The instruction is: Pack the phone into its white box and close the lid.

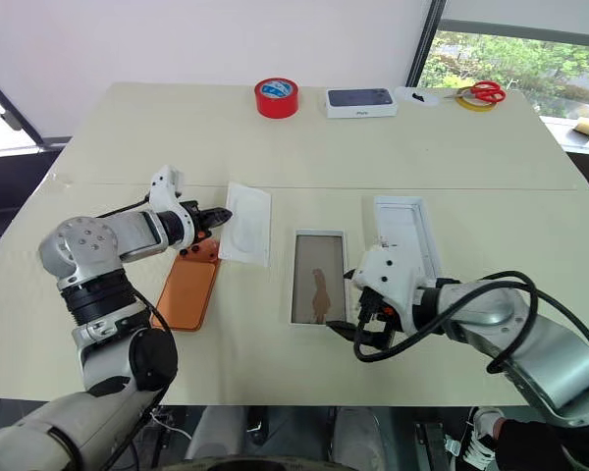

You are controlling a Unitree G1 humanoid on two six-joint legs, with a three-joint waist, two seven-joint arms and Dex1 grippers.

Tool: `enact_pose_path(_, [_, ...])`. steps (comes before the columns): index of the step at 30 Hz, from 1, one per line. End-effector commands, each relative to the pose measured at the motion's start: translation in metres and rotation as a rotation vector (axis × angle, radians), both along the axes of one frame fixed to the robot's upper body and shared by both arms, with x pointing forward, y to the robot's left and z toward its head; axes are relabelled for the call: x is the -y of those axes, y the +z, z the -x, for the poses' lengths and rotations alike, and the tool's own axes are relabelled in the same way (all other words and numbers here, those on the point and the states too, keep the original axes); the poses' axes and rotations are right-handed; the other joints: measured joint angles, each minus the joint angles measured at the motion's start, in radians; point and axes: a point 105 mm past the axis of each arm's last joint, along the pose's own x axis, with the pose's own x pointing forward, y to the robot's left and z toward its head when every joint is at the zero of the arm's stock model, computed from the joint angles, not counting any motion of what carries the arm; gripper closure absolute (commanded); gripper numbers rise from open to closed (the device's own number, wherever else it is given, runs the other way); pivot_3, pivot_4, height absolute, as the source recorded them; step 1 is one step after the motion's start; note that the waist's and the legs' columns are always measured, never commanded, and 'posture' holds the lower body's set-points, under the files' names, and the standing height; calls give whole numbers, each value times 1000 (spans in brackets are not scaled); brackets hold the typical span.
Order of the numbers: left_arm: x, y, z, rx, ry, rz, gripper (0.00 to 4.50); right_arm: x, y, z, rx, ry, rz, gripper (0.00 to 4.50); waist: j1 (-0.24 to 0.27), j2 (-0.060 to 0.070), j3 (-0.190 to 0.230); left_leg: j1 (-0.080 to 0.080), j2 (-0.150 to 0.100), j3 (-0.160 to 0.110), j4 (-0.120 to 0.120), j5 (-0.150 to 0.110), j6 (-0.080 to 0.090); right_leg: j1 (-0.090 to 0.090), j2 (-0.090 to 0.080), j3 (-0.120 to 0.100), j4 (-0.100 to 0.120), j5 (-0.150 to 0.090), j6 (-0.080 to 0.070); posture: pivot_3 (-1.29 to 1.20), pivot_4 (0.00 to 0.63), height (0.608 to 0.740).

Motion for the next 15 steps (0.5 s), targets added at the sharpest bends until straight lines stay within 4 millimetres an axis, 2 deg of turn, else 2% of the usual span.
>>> enact_pose_path(1, [1, 22, 0, 83, -32, 23, 4442, -7, -18, 1, -21, 47, 76, 0, 0, 0, 0, 0, 0, 0, 0, 0, 0, 0, 0, 0, 0, 0, 0, 0, 150, 730])
enact_pose_path(2, [1, 23, 1, 88, -36, 21, 4442, -8, -22, -1, -26, 42, 87, 0, 1, 0, 0, 0, 0, 0, 0, 0, 0, 0, 0, 0, 0, 0, 0, 0, 150, 730])
enact_pose_path(5, [3, 27, 4, 101, -54, 43, 4500, -14, -31, -2, -42, 70, 117, 807, -1, 0, 0, 0, 0, 0, 1, 1, -2, 0, 0, 0, 0, 0, 0, 0, 150, 730])
enact_pose_path(8, [4, 26, 6, 98, -56, 46, 4500, -20, -34, -3, -34, 92, 126, 2289, -1, 0, 0, 0, 0, 0, 0, 2, -3, 0, 0, 0, 1, 0, 0, 0, 150, 730])
enact_pose_path(10, [3, 25, 6, 91, -47, 54, 4500, -21, -35, -7, -15, 90, 131, 3509, -1, -1, 0, 0, 0, 1, 0, 2, -3, 0, 0, 0, 0, 0, 0, 0, 150, 730])
enact_pose_path(12, [1, 26, 6, 91, -40, 68, 4500, -22, -35, -11, 9, 94, 140, 4452, -1, -1, 0, 0, 0, 0, 0, 2, -3, 0, 0, 0, 1, 0, 0, 0, 150, 730])
enact_pose_path(15, [-5, 35, 5, 117, -14, 122, 4500, -28, -32, -17, 59, 120, 145, 4452, -2, -1, 0, 0, 0, 0, 0, 2, -3, 0, 0, 0, 1, 0, 0, 0, 150, 730])
